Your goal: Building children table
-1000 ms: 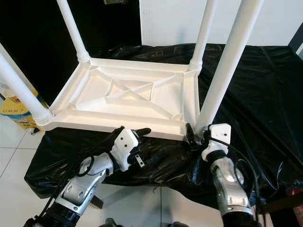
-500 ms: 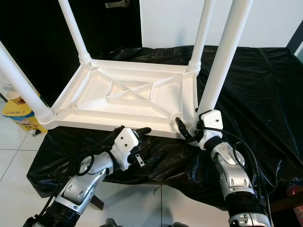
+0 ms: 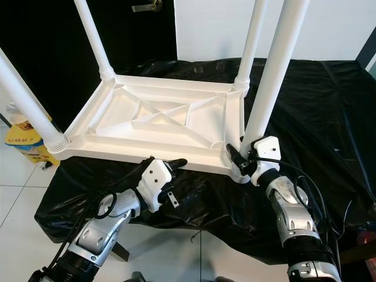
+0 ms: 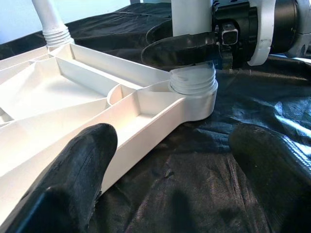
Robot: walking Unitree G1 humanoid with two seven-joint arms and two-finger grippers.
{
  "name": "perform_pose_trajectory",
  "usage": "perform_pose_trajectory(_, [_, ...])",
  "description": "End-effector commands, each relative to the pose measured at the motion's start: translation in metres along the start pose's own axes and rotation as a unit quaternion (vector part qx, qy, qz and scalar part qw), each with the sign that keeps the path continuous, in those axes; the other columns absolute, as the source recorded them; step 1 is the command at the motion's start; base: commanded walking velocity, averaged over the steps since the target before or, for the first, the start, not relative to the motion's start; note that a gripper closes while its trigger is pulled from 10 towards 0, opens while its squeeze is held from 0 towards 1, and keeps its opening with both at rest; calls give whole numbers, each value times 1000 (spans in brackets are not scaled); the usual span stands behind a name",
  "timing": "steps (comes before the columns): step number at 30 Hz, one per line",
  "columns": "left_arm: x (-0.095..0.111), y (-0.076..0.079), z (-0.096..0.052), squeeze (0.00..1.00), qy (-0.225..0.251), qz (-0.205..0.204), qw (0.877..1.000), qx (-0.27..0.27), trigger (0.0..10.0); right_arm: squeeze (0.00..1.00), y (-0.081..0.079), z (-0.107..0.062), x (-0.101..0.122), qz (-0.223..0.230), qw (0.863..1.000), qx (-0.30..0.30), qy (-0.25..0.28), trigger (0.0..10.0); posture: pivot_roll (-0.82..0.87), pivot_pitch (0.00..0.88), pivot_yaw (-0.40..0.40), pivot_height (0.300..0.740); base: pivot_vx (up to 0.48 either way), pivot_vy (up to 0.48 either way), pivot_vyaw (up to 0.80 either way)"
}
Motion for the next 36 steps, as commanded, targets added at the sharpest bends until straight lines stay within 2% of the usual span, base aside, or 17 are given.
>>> perform_pose_trajectory(1, [-4, 1, -1, 0, -9, 1, 1000, 4, 10000, 0, -5, -7, -25, 7, 999, 4, -50, 10000, 56, 22, -6, 740, 0, 0, 0])
perform_pose_trajectory(3, [-4, 1, -1, 0, -9, 1, 1000, 4, 10000, 0, -5, -7, -25, 7, 999, 4, -50, 10000, 56, 22, -6, 740, 0, 0, 0])
perform_pose_trajectory(7, [-4, 2, 0, 0, -9, -1, 1000, 2, 10000, 0, 4, -8, -36, 6, 995, -63, -80, 10000, 49, 27, -6, 740, 0, 0, 0])
perform_pose_trajectory(9, [-4, 2, 0, 0, -9, -1, 1000, 2, 10000, 0, 4, -8, -36, 6, 995, -63, -80, 10000, 49, 27, -6, 740, 0, 0, 0])
perform_pose_trajectory(11, [-4, 1, 1, 0, -9, -2, 1000, 2, 10000, 0, 10, -9, -46, 12, 987, -126, -100, 10000, 51, 27, -8, 740, 0, 0, 0])
perform_pose_trajectory(13, [-4, 1, 1, 0, -9, -2, 1000, 2, 10000, 0, 10, -9, -46, 12, 987, -126, -100, 10000, 51, 27, -8, 740, 0, 0, 0])
perform_pose_trajectory(15, [-4, 0, 1, 0, -8, -2, 1000, 4, 10000, 0, 14, -10, -50, 22, 978, -179, -107, 10000, 52, 29, -12, 740, 0, 0, 0])
perform_pose_trajectory(18, [-4, -1, 1, 0, -8, -2, 1000, 7, 10000, 0, 15, -12, -52, 31, 970, -218, -107, 10000, 54, 30, -16, 740, 0, 0, 0])
perform_pose_trajectory(22, [-4, -1, 0, 0, -8, -2, 1000, 8, 10000, 0, 15, -13, -51, 32, 965, -237, -105, 10000, 56, 33, -17, 740, 0, 0, 0])
perform_pose_trajectory(23, [-4, -1, 0, 0, -8, -3, 1000, 9, 10000, 0, 15, -15, -51, 36, 958, -265, -103, 10000, 58, 34, -21, 740, 0, 0, 0])
perform_pose_trajectory(26, [-4, -1, 0, 0, -8, -3, 1000, 9, 10000, 0, 15, -15, -51, 36, 958, -265, -103, 10000, 58, 34, -21, 740, 0, 0, 0])
perform_pose_trajectory(27, [-4, 0, 0, 0, -7, -4, 1000, 11, 10000, 0, 16, -18, -50, 43, 945, -309, -100, 10000, 59, 35, -25, 740, 0, 0, 0])
perform_pose_trajectory(28, [-4, 0, 0, 0, -7, -4, 1000, 11, 10000, 0, 16, -18, -50, 43, 945, -309, -100, 10000, 59, 35, -25, 740, 0, 0, 0])
perform_pose_trajectory(29, [-4, 0, 0, 0, -7, -5, 1000, 13, 10000, 0, 13, -20, -51, 52, 933, -342, -102, 10000, 61, 37, -29, 740, 0, 0, 0])
perform_pose_trajectory(30, [-4, 0, 0, 0, -7, -5, 1000, 13, 10000, 0, 13, -20, -51, 52, 933, -342, -102, 10000, 61, 37, -29, 740, 0, 0, 0])
perform_pose_trajectory(31, [-4, 0, 1, 0, -6, -6, 1000, 16, 10000, 0, 4, -15, -47, 61, 930, -349, -98, 10000, 57, 39, -27, 740, 0, 0, 0])
perform_pose_trajectory(36, [-4, 1, 2, 0, -5, -8, 1000, 16, 10000, 0, 3, -13, -44, 62, 932, -345, -93, 10000, 58, 40, -30, 740, 0, 0, 0])
Point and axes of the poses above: a point about 5 cm out from each wrist's last joint towards the gripper, its own z axis pointing out of the wrist towards the gripper, its own x axis along the axis of the wrist's last joint, y = z × x, the point moved 6 cm from there along z, pointing out of the wrist towards the gripper, and after that the axes turned 2 degrees about z, right-handed, at the moved point
